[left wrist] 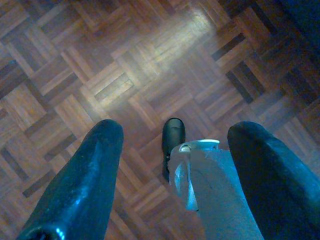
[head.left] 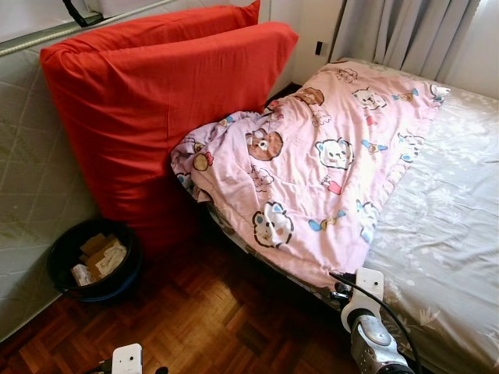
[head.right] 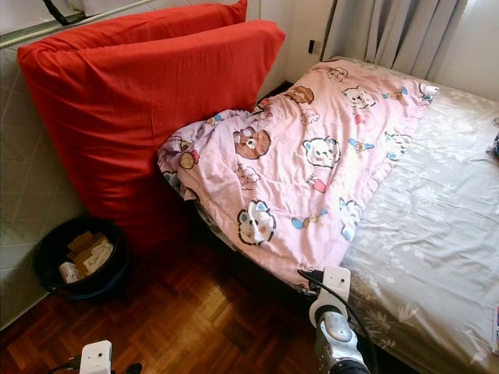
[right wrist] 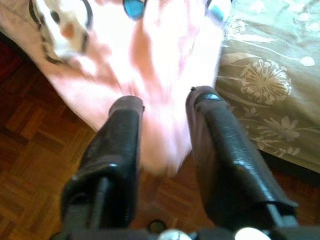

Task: Clean up the room

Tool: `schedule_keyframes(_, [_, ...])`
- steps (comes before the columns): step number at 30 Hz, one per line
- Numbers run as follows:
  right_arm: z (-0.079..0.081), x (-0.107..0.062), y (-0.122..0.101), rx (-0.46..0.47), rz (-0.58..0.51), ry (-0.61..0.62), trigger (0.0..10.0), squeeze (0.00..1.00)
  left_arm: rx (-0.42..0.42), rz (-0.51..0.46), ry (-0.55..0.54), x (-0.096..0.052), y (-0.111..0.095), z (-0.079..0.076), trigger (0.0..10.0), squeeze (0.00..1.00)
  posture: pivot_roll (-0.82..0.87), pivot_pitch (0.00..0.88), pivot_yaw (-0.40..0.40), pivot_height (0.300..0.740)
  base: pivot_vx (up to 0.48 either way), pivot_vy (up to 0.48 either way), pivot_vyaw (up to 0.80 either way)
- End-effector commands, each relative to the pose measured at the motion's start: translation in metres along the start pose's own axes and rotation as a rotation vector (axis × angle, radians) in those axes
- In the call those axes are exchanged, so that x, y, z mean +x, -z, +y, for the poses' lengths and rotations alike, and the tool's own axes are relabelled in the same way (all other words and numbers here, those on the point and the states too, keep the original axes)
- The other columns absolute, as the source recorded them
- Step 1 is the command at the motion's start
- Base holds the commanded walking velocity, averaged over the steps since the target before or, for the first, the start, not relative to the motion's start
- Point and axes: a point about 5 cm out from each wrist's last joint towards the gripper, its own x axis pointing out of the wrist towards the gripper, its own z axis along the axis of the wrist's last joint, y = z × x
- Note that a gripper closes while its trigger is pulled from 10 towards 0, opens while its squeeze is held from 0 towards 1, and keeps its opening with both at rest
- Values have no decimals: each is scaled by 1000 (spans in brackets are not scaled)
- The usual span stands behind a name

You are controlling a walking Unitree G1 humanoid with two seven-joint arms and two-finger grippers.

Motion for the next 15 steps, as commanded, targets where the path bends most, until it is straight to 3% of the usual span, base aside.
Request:
schedule_keyframes(1, [-3, -1, 4, -5, 16, 11, 10000, 1000, 26, 29, -3, -2, 6, 4, 10000, 0, 39, 96, -24, 740, 0, 0, 0])
schedule_keyframes(7, [-6, -3, 11, -9, 41, 19, 10000, 984, 30, 28, -1, -2, 6, 3, 10000, 0, 36, 95, -25, 740, 0, 0, 0])
schedule_keyframes(8, [-7, -4, 13, -11, 47, 20, 10000, 267, 30, 28, -1, -2, 6, 3, 10000, 0, 36, 95, -25, 740, 0, 0, 0])
schedule_keyframes(9, [-8, -5, 14, -12, 51, 21, 10000, 0, 30, 28, -1, -2, 6, 3, 10000, 0, 37, 95, -25, 740, 0, 0, 0])
schedule_keyframes(13, [-9, -12, 35, -15, 118, -3, 10000, 0, 30, 27, -1, -2, 6, 3, 10000, 0, 33, 96, -25, 740, 0, 0, 0])
schedule_keyframes(15, [-10, -17, 48, -61, 176, -31, 10000, 0, 29, 27, -1, -2, 6, 3, 10000, 0, 34, 97, -24, 740, 0, 0, 0])
